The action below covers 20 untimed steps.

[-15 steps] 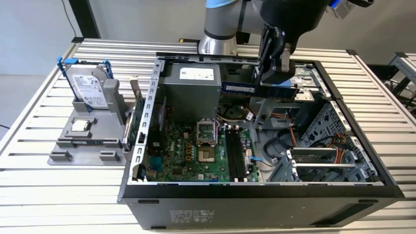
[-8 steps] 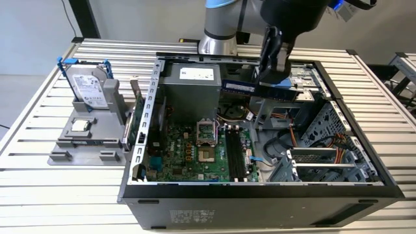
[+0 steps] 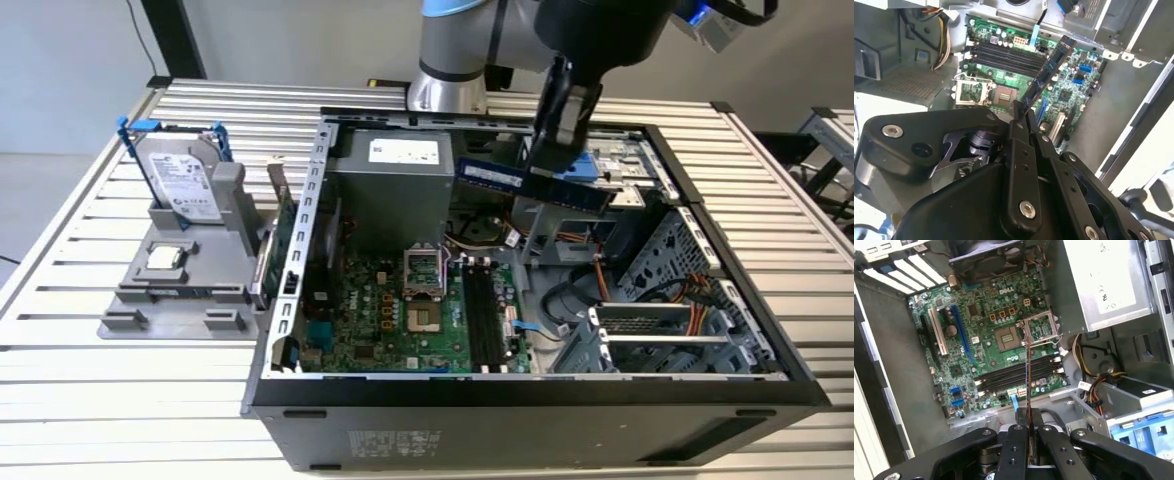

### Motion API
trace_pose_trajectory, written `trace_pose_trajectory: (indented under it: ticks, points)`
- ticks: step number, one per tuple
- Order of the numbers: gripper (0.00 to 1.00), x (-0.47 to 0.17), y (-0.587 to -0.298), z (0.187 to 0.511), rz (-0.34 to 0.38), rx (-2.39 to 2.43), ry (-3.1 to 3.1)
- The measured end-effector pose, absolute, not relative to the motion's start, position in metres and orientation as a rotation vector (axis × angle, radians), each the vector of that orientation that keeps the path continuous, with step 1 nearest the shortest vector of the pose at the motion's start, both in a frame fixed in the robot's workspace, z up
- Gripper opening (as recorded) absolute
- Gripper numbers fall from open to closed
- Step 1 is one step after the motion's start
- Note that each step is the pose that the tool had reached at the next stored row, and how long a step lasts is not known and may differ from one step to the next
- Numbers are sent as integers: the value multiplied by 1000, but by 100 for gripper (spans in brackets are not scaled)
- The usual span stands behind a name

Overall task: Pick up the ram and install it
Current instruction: 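Insert the ram into the slot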

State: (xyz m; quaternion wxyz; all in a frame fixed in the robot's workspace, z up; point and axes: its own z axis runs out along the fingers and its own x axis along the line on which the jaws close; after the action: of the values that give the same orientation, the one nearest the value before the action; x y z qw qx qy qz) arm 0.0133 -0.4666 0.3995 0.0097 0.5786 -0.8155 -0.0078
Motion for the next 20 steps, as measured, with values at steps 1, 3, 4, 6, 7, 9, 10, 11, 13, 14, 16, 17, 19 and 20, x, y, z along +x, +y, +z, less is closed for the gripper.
trace_pose_trajectory:
  ticks: [1,3,4,6,7,9,10,11,13,14,16,17,19,20]
  points:
    - [0,13,-467,400,-25,1790,-2558]
    - [0,13,-467,400,-25,1759,-2580]
    - [0,13,-467,400,-25,1750,-2586]
    - [0,13,-467,400,-25,1731,-2599]
    - [0,13,-467,400,-25,1718,-2607]
    - [0,13,-467,400,-26,1678,-2633]
    - [0,13,-467,400,-26,1654,-2649]
    - [0,13,-467,400,-26,1633,-2662]
    - [0,13,-467,400,-27,1586,-2691]
    - [0,13,-467,400,-27,1563,-2704]
    - [0,13,-467,400,-28,1518,-2730]
    - [0,13,-467,400,-28,1498,-2741]
    - [0,13,-467,400,-28,1459,-2763]
    - [0,13,-467,400,-28,1449,-2768]
